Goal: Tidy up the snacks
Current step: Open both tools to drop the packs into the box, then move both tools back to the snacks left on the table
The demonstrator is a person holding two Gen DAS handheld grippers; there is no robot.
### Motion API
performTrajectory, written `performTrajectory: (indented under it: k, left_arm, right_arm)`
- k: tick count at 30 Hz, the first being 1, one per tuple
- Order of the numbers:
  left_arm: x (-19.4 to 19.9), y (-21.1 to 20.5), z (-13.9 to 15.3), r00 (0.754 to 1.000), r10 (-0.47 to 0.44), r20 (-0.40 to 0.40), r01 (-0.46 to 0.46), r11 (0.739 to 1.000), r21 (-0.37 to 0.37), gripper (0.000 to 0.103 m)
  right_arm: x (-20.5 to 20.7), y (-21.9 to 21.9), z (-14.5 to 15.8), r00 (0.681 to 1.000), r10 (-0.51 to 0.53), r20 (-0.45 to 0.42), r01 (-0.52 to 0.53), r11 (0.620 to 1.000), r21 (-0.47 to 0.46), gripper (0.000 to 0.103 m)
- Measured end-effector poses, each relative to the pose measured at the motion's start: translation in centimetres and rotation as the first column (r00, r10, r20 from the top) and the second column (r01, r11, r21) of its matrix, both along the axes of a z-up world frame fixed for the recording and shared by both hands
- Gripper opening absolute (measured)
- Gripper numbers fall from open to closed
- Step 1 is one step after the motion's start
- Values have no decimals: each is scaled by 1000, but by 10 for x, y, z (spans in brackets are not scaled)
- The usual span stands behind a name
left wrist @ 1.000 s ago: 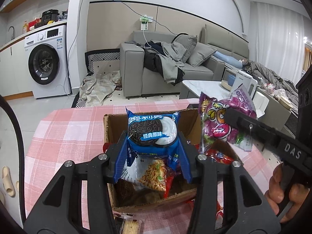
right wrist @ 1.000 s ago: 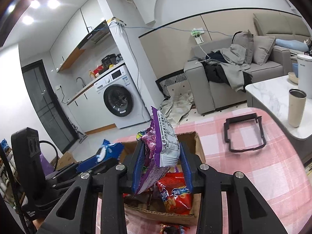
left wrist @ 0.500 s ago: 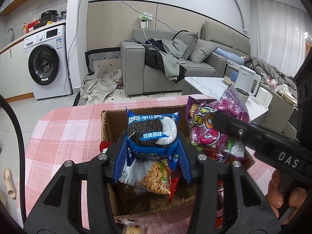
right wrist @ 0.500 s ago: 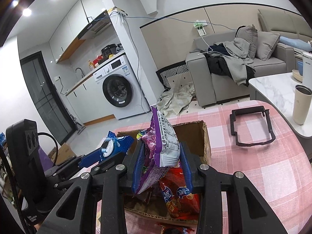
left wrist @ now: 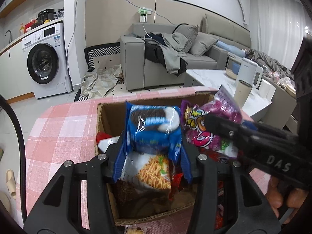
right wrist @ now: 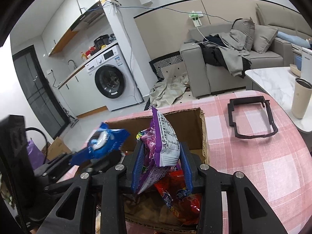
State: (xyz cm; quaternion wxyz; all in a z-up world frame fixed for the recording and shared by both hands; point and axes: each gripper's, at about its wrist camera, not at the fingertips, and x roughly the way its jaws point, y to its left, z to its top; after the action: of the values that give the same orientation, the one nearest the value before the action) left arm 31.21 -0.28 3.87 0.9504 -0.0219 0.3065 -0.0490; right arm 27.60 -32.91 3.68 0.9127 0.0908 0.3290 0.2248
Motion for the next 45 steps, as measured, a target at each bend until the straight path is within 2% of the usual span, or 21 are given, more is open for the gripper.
performTrajectory:
  k: [10, 13, 15, 18, 19, 23, 24, 25, 26, 31, 35, 45]
  left_arm:
    - [7, -3, -15, 1000, -9, -14, 9, 998, 58, 45]
    - [3, -5, -11, 1000, -9, -16, 10, 999, 34, 45]
    - [-2, 0, -8, 1000, -12, -19, 12, 1000, 5, 48]
    - [-16, 6, -2, 1000, -21, -19, 21, 1000, -20, 68]
    - [-22, 8, 1, 1000, -18, -11, 18, 1000, -21, 77]
    - [-49, 17, 11, 1000, -15, 21, 15, 999, -33, 88]
    - [-56, 20, 13, 1000, -5, 27, 5, 1000, -30, 91]
    - [-65, 21, 16, 999, 3, 36, -2, 1000, -30, 100]
    - [-73, 24, 18, 999, 10, 52, -8, 999, -33, 103]
    - [-109, 37, 25, 997, 27, 71, -22, 997, -67, 103]
    - [-139, 47, 25, 995, 53, 81, -47, 997, -68, 103]
    - [-193, 58, 17, 995, 73, 66, -69, 996, -65, 103]
  right_arm:
    - [1, 2, -3, 1000, 8, -3, -8, 999, -34, 36]
    - [0, 1, 0, 1000, 19, -13, -20, 999, -25, 39]
    - [-4, -1, 2, 1000, 30, -7, -30, 999, -16, 50]
    - [-16, -8, 11, 999, 37, 25, -37, 999, -1, 58]
    - [-19, -10, 13, 999, 38, 32, -38, 999, -1, 64]
    - [-38, -19, 25, 995, 57, 76, -58, 998, 6, 91]
    - [-42, -21, 27, 995, 59, 80, -60, 998, 7, 94]
    - [-47, -23, 30, 995, 58, 85, -59, 998, 11, 100]
    - [-51, -25, 31, 995, 53, 84, -54, 998, 15, 102]
    - [-72, -34, 34, 995, 46, 92, -48, 999, 16, 103]
    - [-89, -36, 33, 995, 41, 93, -39, 999, -27, 103]
    - [-135, -50, 18, 996, 39, 84, -37, 999, -22, 103]
